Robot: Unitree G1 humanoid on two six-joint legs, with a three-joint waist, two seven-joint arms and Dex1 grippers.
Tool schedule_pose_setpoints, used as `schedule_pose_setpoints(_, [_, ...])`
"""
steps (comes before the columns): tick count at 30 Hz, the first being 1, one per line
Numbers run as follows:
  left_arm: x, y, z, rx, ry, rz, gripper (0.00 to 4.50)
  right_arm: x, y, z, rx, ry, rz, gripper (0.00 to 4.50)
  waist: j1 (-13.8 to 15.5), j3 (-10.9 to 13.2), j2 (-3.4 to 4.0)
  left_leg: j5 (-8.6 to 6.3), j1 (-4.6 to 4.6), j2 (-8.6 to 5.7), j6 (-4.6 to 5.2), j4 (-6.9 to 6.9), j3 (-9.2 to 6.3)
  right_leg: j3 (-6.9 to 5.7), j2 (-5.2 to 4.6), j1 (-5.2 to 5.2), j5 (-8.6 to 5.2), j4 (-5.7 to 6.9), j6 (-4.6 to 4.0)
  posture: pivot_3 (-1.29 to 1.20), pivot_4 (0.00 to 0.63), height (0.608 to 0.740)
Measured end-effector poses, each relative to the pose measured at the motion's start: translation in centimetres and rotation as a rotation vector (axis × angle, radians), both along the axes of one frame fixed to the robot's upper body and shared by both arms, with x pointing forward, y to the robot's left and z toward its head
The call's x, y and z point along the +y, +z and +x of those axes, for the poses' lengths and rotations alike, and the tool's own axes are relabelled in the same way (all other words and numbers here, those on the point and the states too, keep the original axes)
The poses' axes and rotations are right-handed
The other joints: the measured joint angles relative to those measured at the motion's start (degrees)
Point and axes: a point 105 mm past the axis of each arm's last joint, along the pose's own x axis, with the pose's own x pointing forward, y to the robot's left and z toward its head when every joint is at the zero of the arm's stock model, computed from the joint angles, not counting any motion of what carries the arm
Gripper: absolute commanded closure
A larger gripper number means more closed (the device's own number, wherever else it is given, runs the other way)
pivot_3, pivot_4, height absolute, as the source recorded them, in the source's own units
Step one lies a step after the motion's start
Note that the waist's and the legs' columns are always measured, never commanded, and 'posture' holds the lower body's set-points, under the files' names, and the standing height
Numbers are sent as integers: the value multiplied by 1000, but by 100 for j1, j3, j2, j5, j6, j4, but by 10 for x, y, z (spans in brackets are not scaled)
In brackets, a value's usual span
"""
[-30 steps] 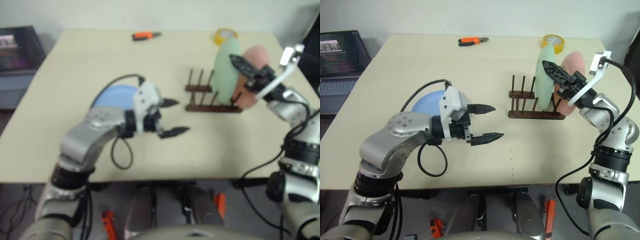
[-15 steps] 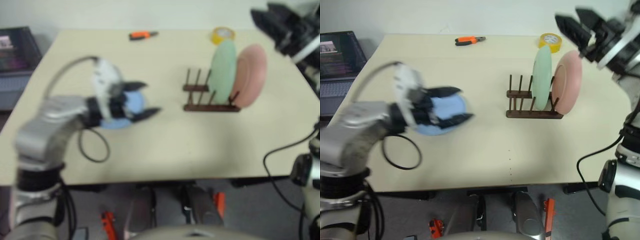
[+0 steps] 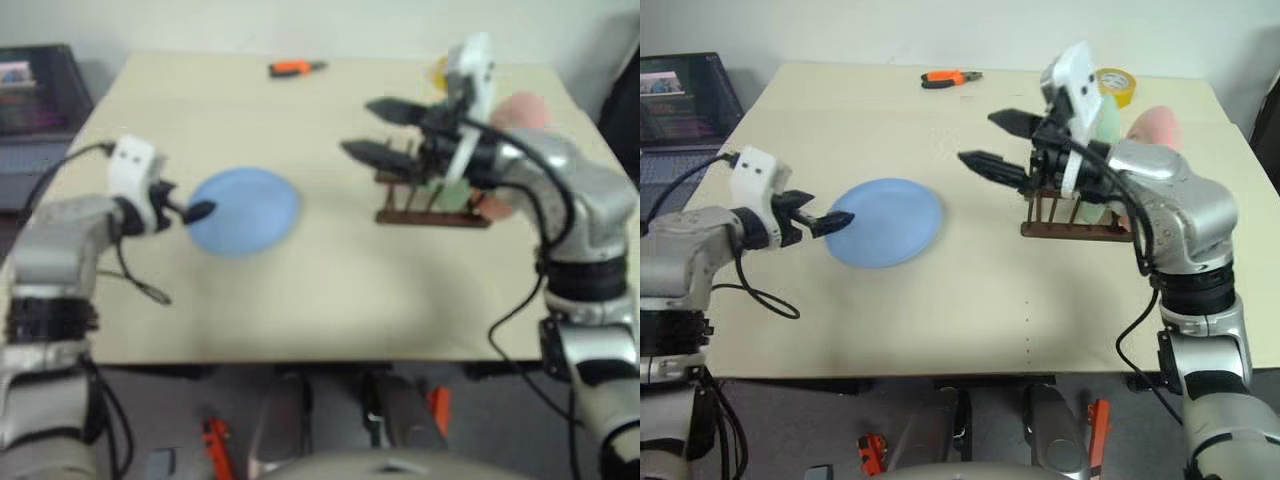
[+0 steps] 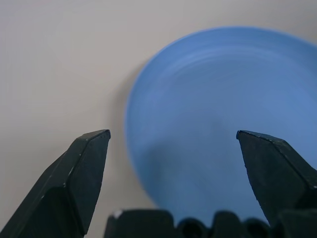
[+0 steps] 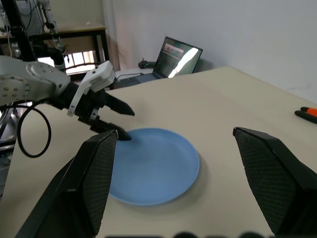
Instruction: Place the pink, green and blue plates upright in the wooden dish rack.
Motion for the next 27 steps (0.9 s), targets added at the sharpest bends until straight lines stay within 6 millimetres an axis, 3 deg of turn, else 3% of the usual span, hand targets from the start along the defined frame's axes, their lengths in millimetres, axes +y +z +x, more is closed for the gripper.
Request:
schedule_pose_setpoints(4, [2,-17,5,32,34,-30,0,0,-11,0,18,-11,-25,453,-1,0,-1,0,1,-1,1,0,-3,-7,-6,-1,-2,7,1,0,150,740])
schedule_pose_setpoints(11, [-28,-51,8,93,-11,-93,0,1,-20,-4,32,-19,-51,453,-2,-4,-5,1,8,1,1,7,-7,-9,-8,5,-4,12,-6,0,150,740])
schedule_pose_setpoints(14, [-29,-51,9,83,6,-103,586,1,-23,-9,35,-13,-62,408,0,-4,-5,1,9,0,1,6,-8,-10,-8,6,-4,13,-6,0,150,740])
schedule_pose_setpoints(23, [-31,-48,11,51,47,-119,3718,2,-29,-9,49,-16,-88,408,-1,-4,-7,1,8,-4,2,9,-5,-10,-16,7,-4,10,-5,0,150,740])
schedule_pose_setpoints(25, [-31,-38,12,18,66,-112,4348,3,-31,-9,48,-14,-102,408,-7,-4,-9,1,8,-3,1,8,-5,-10,-16,7,5,10,11,0,150,740])
schedule_pose_setpoints(27, [-32,-16,13,-46,74,-67,4492,3,-34,-10,40,-6,-130,408,-9,-2,-13,1,7,-3,1,6,-7,-12,-15,5,5,10,11,0,150,740])
